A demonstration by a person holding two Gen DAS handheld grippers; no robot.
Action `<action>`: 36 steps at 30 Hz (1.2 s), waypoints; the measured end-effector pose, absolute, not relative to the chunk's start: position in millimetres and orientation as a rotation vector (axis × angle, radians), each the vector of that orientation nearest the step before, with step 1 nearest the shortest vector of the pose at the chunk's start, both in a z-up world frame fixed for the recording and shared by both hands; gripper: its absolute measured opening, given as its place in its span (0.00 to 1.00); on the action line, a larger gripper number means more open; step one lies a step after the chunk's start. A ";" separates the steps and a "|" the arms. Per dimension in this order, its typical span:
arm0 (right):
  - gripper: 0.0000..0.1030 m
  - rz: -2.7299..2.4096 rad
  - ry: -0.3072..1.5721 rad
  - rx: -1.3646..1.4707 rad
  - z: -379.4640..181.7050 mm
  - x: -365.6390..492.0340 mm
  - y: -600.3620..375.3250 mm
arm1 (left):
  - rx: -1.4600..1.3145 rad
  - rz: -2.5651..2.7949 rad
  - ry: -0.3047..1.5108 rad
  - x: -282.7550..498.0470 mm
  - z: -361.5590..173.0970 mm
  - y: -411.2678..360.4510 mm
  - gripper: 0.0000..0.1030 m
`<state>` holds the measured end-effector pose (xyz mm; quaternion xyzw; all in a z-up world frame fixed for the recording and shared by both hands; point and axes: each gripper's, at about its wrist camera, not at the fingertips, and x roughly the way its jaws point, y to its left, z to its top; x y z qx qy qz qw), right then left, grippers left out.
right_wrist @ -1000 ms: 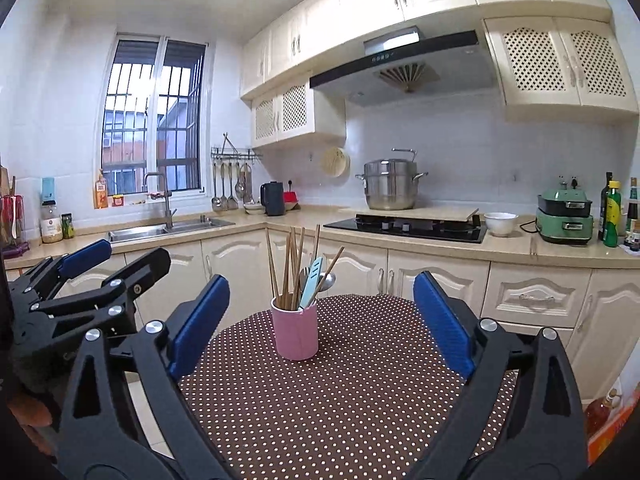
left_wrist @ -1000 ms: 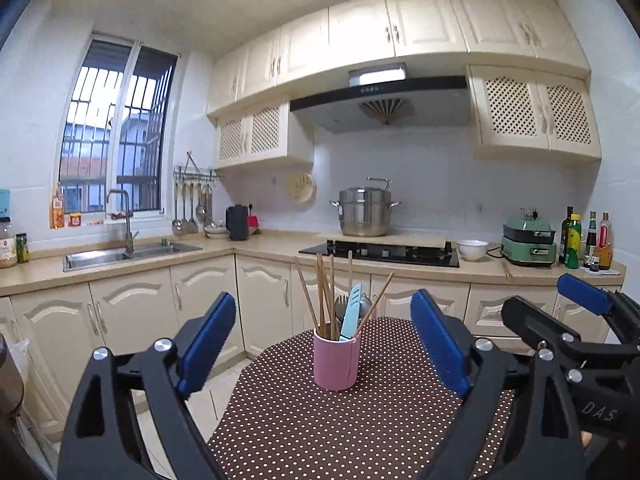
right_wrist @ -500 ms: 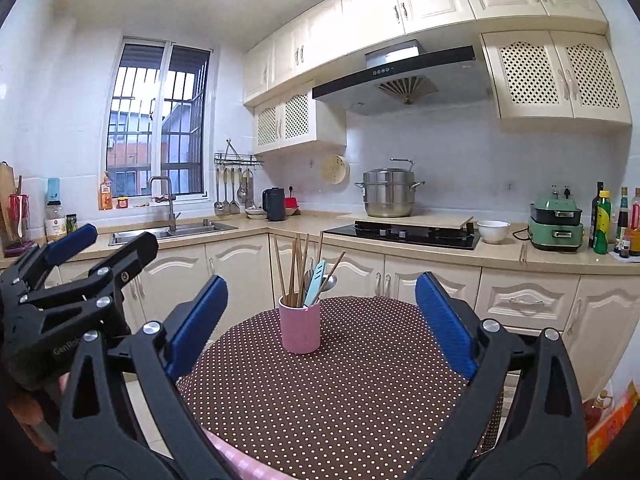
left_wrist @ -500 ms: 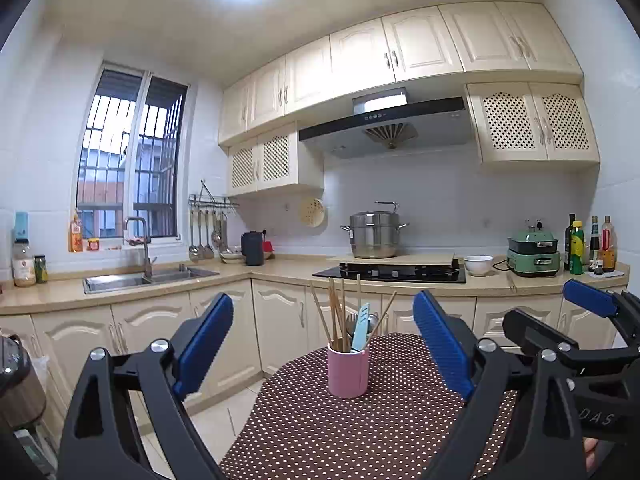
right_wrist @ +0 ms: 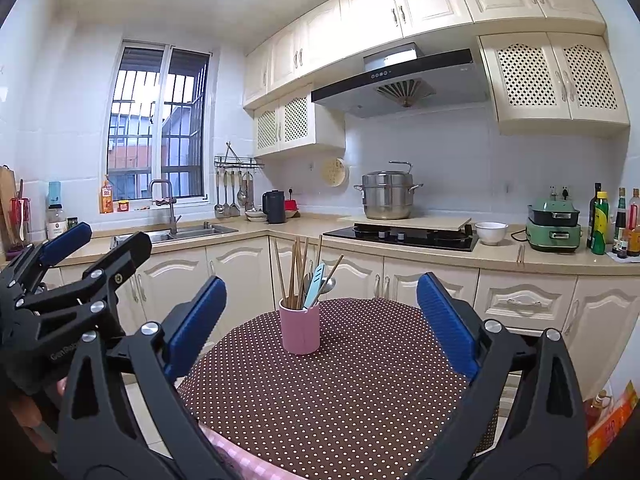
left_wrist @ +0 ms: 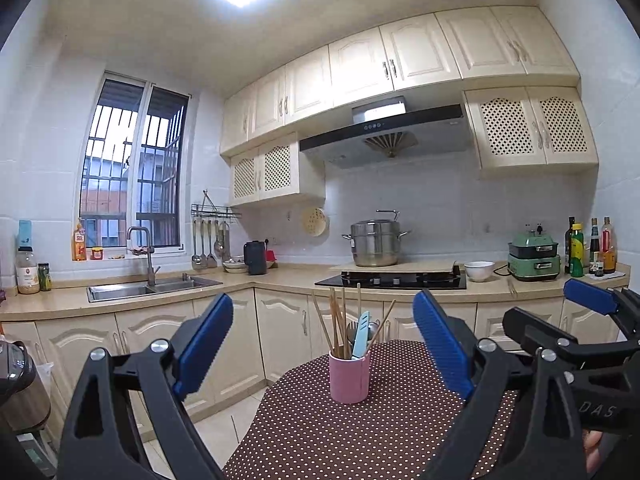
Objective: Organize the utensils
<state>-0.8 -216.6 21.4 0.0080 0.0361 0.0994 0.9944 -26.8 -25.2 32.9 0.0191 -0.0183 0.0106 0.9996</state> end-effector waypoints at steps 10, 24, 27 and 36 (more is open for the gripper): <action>0.92 0.200 0.097 0.027 17.0 7.5 -218.9 | 0.035 0.008 -0.012 -14.2 27.8 -27.4 0.87; 0.92 0.202 0.130 0.038 9.9 19.8 -218.1 | 0.043 0.006 0.018 2.5 19.0 -30.7 0.87; 0.92 0.201 0.136 0.042 9.1 21.6 -219.0 | 0.046 0.006 0.020 5.0 18.2 -31.9 0.87; 0.92 0.197 0.139 0.041 8.0 23.8 -220.1 | 0.045 0.004 0.023 7.1 16.7 -32.8 0.87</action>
